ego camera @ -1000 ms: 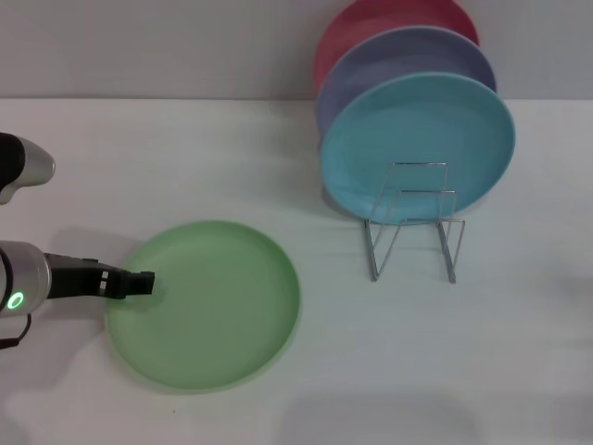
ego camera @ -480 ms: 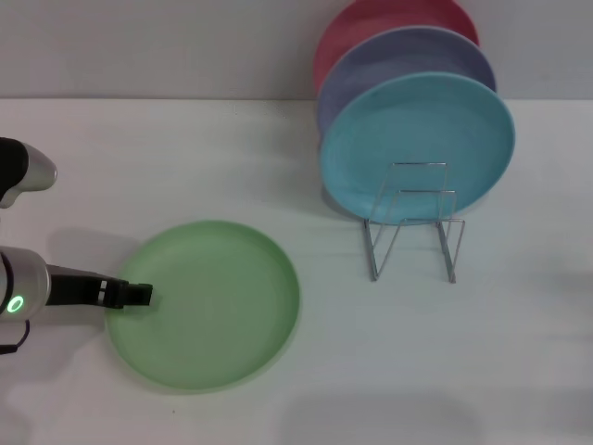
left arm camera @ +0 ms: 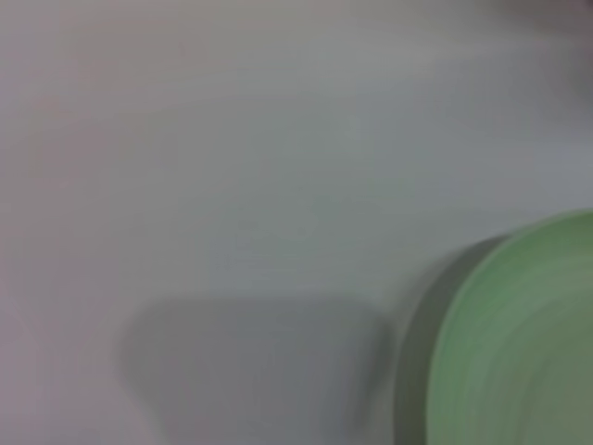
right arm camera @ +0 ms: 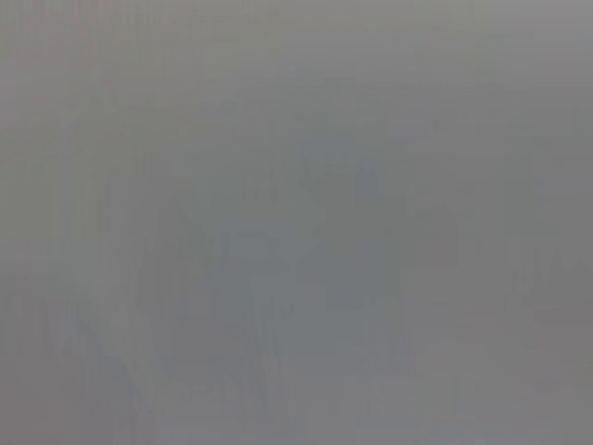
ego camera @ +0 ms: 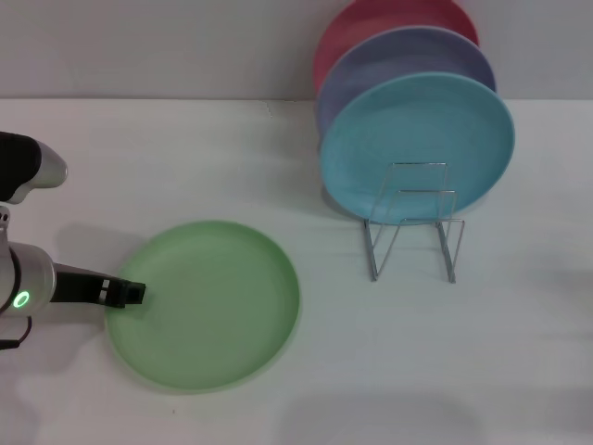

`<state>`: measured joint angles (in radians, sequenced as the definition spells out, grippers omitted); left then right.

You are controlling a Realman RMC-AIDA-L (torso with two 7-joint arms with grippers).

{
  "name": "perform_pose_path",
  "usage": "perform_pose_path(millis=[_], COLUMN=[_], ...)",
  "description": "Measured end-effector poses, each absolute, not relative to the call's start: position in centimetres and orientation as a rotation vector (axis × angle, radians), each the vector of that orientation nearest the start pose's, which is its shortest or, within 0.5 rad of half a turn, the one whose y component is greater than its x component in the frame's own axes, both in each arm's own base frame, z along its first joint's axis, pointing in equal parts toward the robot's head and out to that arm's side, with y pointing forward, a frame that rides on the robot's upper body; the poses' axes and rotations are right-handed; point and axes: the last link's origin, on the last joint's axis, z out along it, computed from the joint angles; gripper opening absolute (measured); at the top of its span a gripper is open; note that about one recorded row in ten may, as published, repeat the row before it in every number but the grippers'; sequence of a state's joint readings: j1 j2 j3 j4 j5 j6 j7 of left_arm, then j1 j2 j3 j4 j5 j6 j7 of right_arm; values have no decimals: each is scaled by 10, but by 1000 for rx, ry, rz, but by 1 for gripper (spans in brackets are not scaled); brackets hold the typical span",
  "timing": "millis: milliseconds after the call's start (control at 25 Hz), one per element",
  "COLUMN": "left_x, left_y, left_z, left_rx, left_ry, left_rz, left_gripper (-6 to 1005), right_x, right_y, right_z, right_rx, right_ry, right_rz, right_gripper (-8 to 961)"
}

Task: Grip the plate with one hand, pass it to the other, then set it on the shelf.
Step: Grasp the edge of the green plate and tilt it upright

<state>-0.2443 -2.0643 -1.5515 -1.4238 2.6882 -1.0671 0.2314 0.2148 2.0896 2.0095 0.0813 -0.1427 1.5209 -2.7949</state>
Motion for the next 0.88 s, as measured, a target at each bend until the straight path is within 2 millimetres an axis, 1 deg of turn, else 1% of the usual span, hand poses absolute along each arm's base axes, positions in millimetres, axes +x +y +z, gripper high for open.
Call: perform_pose_path(millis=[80, 280, 520, 880], left_x=[-260, -260, -259, -255], left_y=[332, 333, 335, 339], left_z=[-7, -8, -7, -6], left_rx=[-2118, -2120, -2120, -2128], left_ry=[-1188, -1183, -1174, -1153], left_rz=[238, 251, 246, 241], left_gripper=[712, 492, 307, 165], right_x=[382, 381, 380, 380], right_y=[241, 243, 244, 244], right_z=[55, 56, 56, 56], right_rx=[-1245, -1247, -1247, -1247], right_ry=[506, 501, 504, 505], right_rz=[817, 821, 825, 829], right_gripper=[825, 825, 825, 825])
